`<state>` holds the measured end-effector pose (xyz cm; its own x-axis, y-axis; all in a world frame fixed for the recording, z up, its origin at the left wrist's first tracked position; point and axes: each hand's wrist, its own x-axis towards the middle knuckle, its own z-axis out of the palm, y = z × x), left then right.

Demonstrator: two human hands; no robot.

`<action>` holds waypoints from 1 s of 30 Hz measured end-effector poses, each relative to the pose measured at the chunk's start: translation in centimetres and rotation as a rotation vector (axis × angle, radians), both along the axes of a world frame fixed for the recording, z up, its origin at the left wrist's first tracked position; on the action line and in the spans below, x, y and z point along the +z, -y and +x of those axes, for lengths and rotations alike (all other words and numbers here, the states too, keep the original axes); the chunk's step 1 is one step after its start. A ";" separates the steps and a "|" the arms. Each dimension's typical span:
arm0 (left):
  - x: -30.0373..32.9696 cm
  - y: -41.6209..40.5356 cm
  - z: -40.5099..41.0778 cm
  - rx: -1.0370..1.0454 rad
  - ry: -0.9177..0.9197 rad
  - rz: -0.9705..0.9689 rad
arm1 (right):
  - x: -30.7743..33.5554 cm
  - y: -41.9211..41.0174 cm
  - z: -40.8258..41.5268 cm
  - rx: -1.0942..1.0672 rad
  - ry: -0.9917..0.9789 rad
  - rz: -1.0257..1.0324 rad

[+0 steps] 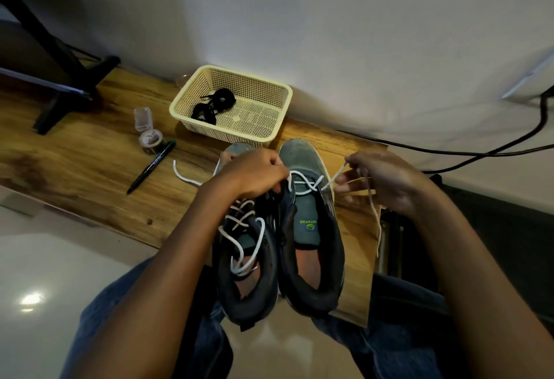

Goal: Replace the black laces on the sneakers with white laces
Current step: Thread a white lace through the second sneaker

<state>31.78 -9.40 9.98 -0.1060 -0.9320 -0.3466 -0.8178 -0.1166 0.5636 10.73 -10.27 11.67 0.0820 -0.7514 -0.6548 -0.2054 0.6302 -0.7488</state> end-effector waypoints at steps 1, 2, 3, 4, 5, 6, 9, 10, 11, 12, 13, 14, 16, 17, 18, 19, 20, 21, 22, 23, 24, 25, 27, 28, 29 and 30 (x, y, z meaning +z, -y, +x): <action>0.1 -0.1 0.0 0.002 -0.006 0.008 | 0.2 -0.1 0.0 0.015 -0.040 -0.046; 0.2 0.0 -0.1 -0.002 0.011 -0.008 | 0.3 -0.2 -0.1 0.021 -0.048 -0.078; 0.2 0.0 -0.1 -0.009 0.051 -0.051 | 0.5 -0.2 -0.1 0.017 -0.019 -0.097; 0.2 0.1 -0.1 -0.010 0.092 -0.110 | 0.6 -0.3 -0.1 0.009 0.039 -0.111; 0.3 0.1 -0.1 -0.002 0.114 -0.168 | 0.9 -0.3 -0.1 0.004 0.114 -0.131; 0.4 0.1 -0.2 0.010 0.118 -0.217 | 1.1 -0.3 0.0 0.005 0.191 -0.159; 0.8 0.0 -0.5 0.014 0.085 -0.268 | 1.9 -0.3 0.3 -0.027 0.432 -0.273; 0.9 -0.1 -0.5 0.002 0.059 -0.229 | 2.2 -0.3 0.4 -0.063 0.524 -0.306; 0.9 -0.3 -0.5 -0.013 0.035 -0.170 | 2.5 -0.2 0.4 -0.106 0.624 -0.330; 1.0 -0.4 -0.5 -0.033 0.026 -0.107 | 2.8 -0.2 0.5 -0.150 0.722 -0.347; 0.9 -0.5 -0.5 -0.061 0.038 -0.053 | 3.1 -0.1 0.6 -0.190 0.807 -0.360; 0.8 -0.6 -0.6 -0.090 0.067 -0.013 | 3.3 -0.1 0.6 -0.220 0.871 -0.366; 0.5 -0.7 -0.6 -0.122 0.126 0.030 | 3.7 -0.2 0.7 -0.250 0.935 -0.353; 0.4 -0.7 -0.6 -0.126 0.143 0.039 | 3.7 -0.2 0.7 -0.246 0.935 -0.334; 0.4 -0.7 -0.5 -0.126 0.150 0.042 | 3.7 -0.2 0.7 -0.225 0.918 -0.310; 0.5 -0.8 -0.5 -0.126 0.151 0.043 | 3.6 -0.2 0.8 -0.187 0.875 -0.296; 0.6 -0.8 -0.4 -0.124 0.154 0.042 | 3.4 -0.2 0.9 -0.135 0.790 -0.303; 0.6 -0.8 -0.3 -0.122 0.160 0.039 | 3.0 -0.1 1.1 -0.078 0.661 -0.327; 0.7 -0.8 -0.2 -0.124 0.170 0.036 | 2.6 -0.1 1.4 -0.018 0.508 -0.358; 0.6 -0.7 -0.1 -0.128 0.182 0.031 | 2.2 -0.2 1.6 0.041 0.359 -0.380; 0.6 -0.6 0.0 -0.135 0.193 0.026 | 1.8 -0.4 1.9 0.102 0.236 -0.389; 0.6 -0.6 0.1 -0.144 0.196 0.024 | 1.5 -0.6 2.2 0.164 0.144 -0.390; 0.5 -0.5 0.4 -0.174 0.182 0.037 | 1.3 -1.1 2.7 0.251 0.046 -0.386; 0.5 -0.4 0.6 -0.187 0.172 0.046 | 1.3 -1.4 3.1 0.262 0.038 -0.378; 0.5 -0.4 0.8 -0.197 0.159 0.059 | 1.3 -1.5 3.4 0.255 0.047 -0.361; 0.4 -0.4 1.0 -0.203 0.137 0.078 | 1.2 -1.6 3.6 0.244 0.063 -0.338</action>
<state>32.79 -9.02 10.41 -0.2358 -0.8664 -0.4402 -0.8968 0.0195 0.4420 14.31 -8.65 12.89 0.3158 -0.8766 -0.3631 -0.2655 0.2858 -0.9208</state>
